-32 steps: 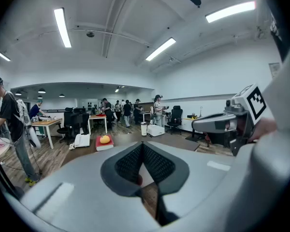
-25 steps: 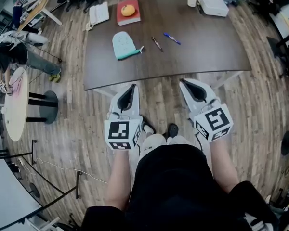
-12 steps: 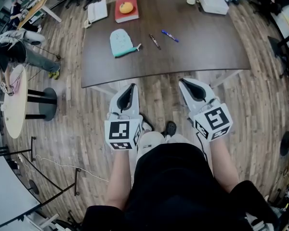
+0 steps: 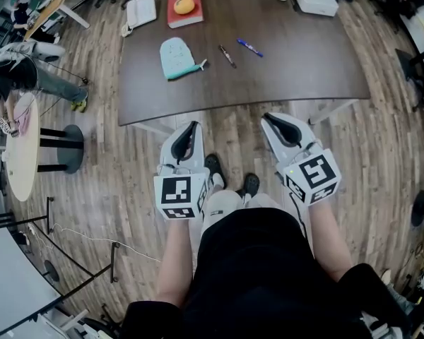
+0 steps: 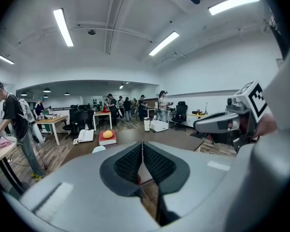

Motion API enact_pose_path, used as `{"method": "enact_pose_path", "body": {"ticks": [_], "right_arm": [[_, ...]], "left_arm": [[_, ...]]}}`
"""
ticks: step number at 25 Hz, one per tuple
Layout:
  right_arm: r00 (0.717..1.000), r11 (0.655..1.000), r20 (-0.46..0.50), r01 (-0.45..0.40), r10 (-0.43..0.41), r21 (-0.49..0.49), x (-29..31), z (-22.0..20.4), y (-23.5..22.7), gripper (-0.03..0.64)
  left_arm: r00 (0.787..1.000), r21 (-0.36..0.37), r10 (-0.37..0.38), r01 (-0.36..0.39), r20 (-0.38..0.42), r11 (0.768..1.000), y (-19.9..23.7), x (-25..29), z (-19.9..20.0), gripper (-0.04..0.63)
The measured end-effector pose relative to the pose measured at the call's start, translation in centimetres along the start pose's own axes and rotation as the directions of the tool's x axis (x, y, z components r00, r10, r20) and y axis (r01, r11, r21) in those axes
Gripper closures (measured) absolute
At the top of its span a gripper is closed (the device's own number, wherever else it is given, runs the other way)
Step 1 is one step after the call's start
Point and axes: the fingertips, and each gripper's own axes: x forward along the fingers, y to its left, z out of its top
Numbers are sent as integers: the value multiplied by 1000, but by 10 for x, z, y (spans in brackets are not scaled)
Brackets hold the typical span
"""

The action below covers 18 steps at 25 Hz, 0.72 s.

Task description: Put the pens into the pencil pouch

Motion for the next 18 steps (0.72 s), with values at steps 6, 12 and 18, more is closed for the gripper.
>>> {"method": "enact_pose_path", "body": {"ticks": [6, 12, 18], "right_arm": [[1000, 1000, -17, 19, -19, 0, 9, 0, -8, 593], [999, 1000, -39, 25, -26, -13, 27, 6, -11, 541], [999, 1000, -50, 15, -15, -13, 52, 18, -7, 512]], "left_arm": [[1000, 0, -11, 11, 1, 1000, 8, 11, 0, 564], [1000, 5, -29, 29, 4, 1000, 24, 22, 2, 526], [999, 5, -38, 38, 15, 999, 47, 33, 11, 502]]}}
